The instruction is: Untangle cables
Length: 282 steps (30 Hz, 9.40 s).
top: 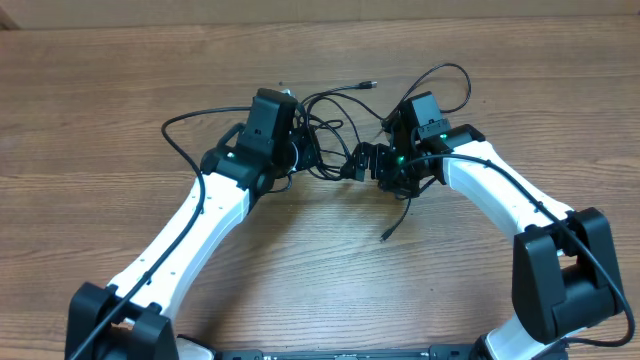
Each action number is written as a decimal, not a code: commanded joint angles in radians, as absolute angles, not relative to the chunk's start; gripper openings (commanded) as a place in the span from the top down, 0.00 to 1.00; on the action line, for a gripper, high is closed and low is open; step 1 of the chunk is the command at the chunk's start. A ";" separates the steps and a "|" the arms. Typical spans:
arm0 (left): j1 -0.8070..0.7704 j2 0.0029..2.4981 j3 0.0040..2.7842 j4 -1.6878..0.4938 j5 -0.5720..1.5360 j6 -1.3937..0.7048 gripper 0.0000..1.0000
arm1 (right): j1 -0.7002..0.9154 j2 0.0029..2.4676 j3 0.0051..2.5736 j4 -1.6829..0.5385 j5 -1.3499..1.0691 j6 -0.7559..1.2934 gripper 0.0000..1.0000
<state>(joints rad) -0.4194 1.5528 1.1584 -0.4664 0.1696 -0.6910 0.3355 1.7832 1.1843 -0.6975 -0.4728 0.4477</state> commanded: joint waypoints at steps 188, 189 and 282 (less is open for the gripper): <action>-0.144 1.373 1.194 -1.297 -0.217 -1.877 0.00 | 0.712 1.882 1.177 -0.306 0.032 1.271 0.00; -0.144 1.373 1.194 -1.297 -0.217 -1.877 0.00 | 0.712 1.900 1.177 -0.300 0.030 1.282 0.00; -0.144 1.373 1.194 -1.297 -0.216 -1.877 0.00 | 0.712 1.127 1.187 0.337 0.794 0.070 0.96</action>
<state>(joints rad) -0.1486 1.3968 1.1755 -1.2938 -0.1963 -1.8885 0.7132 1.1542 1.1831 0.2924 0.7540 0.3317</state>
